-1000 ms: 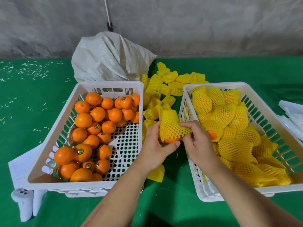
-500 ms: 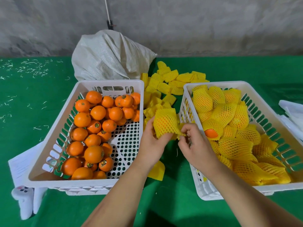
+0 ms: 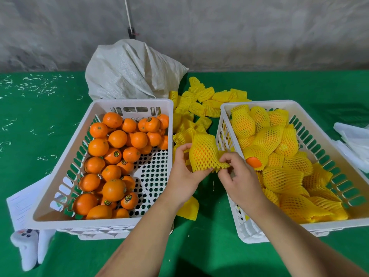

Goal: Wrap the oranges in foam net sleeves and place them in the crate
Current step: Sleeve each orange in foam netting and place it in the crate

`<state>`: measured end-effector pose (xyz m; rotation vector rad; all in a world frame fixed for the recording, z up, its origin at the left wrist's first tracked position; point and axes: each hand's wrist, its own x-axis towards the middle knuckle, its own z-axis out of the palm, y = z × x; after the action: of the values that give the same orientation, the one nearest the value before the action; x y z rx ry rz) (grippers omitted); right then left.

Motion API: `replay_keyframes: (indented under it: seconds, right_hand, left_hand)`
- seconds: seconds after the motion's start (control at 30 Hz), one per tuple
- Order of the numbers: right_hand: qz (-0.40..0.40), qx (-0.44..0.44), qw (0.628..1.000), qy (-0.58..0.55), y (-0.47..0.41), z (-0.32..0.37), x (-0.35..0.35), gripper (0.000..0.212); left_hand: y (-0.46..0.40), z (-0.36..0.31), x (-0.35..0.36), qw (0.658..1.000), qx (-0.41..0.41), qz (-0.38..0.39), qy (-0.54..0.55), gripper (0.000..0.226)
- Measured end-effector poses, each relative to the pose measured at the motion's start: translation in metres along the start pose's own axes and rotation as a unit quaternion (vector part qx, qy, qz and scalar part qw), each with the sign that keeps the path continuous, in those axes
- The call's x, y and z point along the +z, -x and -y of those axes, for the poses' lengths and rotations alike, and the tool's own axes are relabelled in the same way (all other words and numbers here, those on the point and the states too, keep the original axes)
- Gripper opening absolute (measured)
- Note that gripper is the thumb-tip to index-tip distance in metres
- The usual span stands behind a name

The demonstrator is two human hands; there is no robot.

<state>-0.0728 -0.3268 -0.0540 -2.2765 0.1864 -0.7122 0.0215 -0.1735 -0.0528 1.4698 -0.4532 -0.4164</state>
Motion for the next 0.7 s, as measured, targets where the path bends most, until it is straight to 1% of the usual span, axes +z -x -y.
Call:
replay_keyframes:
  seconds: [0.07, 0.1, 0.13, 0.17, 0.2, 0.23, 0.27, 0.3, 0.33, 0.37, 0.4, 0.47, 0.57, 0.63, 0.7]
  right_hand:
    - [0.008, -0.029, 0.999, 0.027, 0.007, 0.001, 0.001, 0.017]
    - [0.019, -0.027, 0.999, 0.016, 0.01, 0.002, 0.0, 0.015]
    - [0.029, -0.003, 0.999, -0.019, 0.011, 0.004, -0.001, 0.014]
    - [0.03, 0.047, 0.995, -0.08, 0.011, 0.008, -0.002, 0.016]
    - [0.017, 0.117, 0.979, -0.164, 0.009, 0.016, -0.002, 0.025]
    - [-0.001, 0.195, 0.95, -0.245, 0.006, 0.023, -0.001, 0.04]
    - [-0.004, 0.267, 0.915, -0.301, 0.003, 0.028, 0.001, 0.062]
    - [0.01, 0.314, 0.897, -0.309, 0.001, 0.034, 0.005, 0.084]
    - [0.033, 0.327, 0.903, -0.277, 0.001, 0.04, 0.008, 0.1]
    - [0.053, 0.323, 0.913, -0.242, 0.003, 0.045, 0.012, 0.108]
    - [0.058, 0.316, 0.92, -0.227, 0.005, 0.048, 0.013, 0.107]
    - [0.049, 0.311, 0.918, -0.243, 0.009, 0.052, 0.01, 0.101]
    - [0.033, 0.302, 0.929, -0.21, 0.017, 0.05, 0.001, 0.103]
    - [0.025, 0.283, 0.936, -0.206, 0.022, 0.05, -0.004, 0.097]
    - [0.005, 0.277, 0.937, -0.214, 0.026, 0.049, -0.009, 0.092]
  left_hand:
    - [0.001, -0.001, 0.001, 1.0, 0.008, -0.013, -0.007, 0.072]
    - [0.001, -0.001, 0.001, 1.0, 0.014, -0.02, -0.014, 0.071]
    - [0.001, -0.001, 0.001, 0.999, 0.023, -0.026, -0.024, 0.073]
    - [0.0, 0.0, 0.0, 0.998, 0.034, -0.028, -0.04, 0.075]
    - [0.0, 0.0, 0.0, 0.997, 0.046, -0.024, -0.06, 0.078]
    - [0.0, 0.0, 0.0, 0.995, 0.055, -0.011, -0.081, 0.081]
    - [0.001, 0.001, 0.0, 0.993, 0.059, 0.01, -0.103, 0.085]
    - [0.003, 0.002, 0.001, 0.989, 0.062, 0.032, -0.128, 0.089]
    - [0.005, 0.004, 0.001, 0.984, 0.069, 0.052, -0.158, 0.09]
    - [0.007, 0.005, 0.001, 0.977, 0.081, 0.063, -0.189, 0.088]
    - [0.008, 0.005, 0.001, 0.971, 0.09, 0.068, -0.212, 0.086]
    - [0.009, 0.005, 0.0, 0.967, 0.092, 0.074, -0.227, 0.085]
    - [0.008, 0.004, 0.001, 0.972, 0.075, 0.104, -0.198, 0.083]
    - [0.009, 0.005, 0.001, 0.975, 0.066, 0.124, -0.172, 0.079]
    - [0.01, 0.005, 0.001, 0.977, 0.068, 0.125, -0.161, 0.069]
